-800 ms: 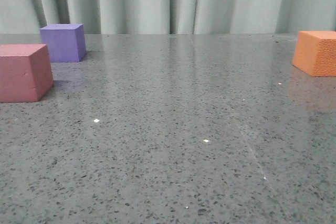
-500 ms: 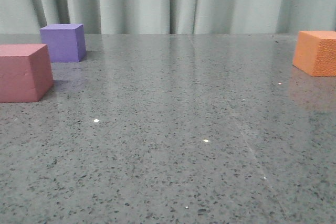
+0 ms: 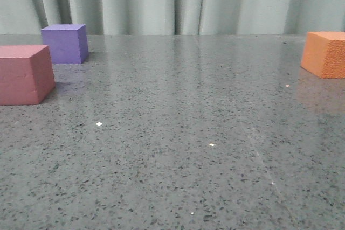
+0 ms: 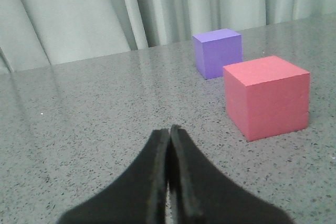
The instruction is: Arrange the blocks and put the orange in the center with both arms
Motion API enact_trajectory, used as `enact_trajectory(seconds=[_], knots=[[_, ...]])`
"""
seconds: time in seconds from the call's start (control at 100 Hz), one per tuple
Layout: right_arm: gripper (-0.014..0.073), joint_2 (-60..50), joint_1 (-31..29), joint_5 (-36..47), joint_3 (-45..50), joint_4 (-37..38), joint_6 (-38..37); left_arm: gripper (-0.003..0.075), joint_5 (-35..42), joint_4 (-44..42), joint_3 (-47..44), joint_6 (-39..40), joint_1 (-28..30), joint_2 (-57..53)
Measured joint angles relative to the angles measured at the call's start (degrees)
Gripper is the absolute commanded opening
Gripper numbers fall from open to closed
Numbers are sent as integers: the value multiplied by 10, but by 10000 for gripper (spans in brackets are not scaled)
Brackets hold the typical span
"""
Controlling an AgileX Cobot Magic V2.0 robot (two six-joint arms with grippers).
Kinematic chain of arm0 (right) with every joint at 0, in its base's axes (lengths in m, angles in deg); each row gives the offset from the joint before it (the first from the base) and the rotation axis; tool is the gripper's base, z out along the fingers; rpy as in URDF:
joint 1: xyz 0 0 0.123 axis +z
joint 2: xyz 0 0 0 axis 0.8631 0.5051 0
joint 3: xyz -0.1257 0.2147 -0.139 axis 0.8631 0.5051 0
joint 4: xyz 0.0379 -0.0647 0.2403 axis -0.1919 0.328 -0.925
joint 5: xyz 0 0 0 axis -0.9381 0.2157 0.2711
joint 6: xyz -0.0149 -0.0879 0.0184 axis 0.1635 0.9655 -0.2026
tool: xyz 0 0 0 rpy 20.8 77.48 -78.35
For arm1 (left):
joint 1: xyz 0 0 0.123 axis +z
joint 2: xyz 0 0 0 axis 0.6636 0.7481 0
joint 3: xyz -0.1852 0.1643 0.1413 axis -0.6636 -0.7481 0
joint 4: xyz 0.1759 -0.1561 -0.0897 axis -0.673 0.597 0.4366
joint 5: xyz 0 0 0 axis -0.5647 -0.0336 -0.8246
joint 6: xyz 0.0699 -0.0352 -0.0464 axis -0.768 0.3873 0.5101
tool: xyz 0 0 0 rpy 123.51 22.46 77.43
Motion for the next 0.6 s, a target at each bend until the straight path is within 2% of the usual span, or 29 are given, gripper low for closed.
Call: enact_trajectory(seconds=[0.1, 0.19, 0.36, 0.5, 0.6], knots=[[-67, 0, 0, -8, -7, 0, -19, -19, 0, 0, 0, 0, 0, 0], [-67, 0, 0, -51, -44, -1, -46, -19, 0, 0, 0, 0, 0, 0], [-67, 34, 0, -210, -181, -2, -64, -19, 0, 0, 0, 0, 0, 0], [-67, 135, 0, -351, -298, -3, -63, -19, 0, 0, 0, 0, 0, 0], [-67, 221, 0, -413, -367, -3, -59, -19, 0, 0, 0, 0, 0, 0]])
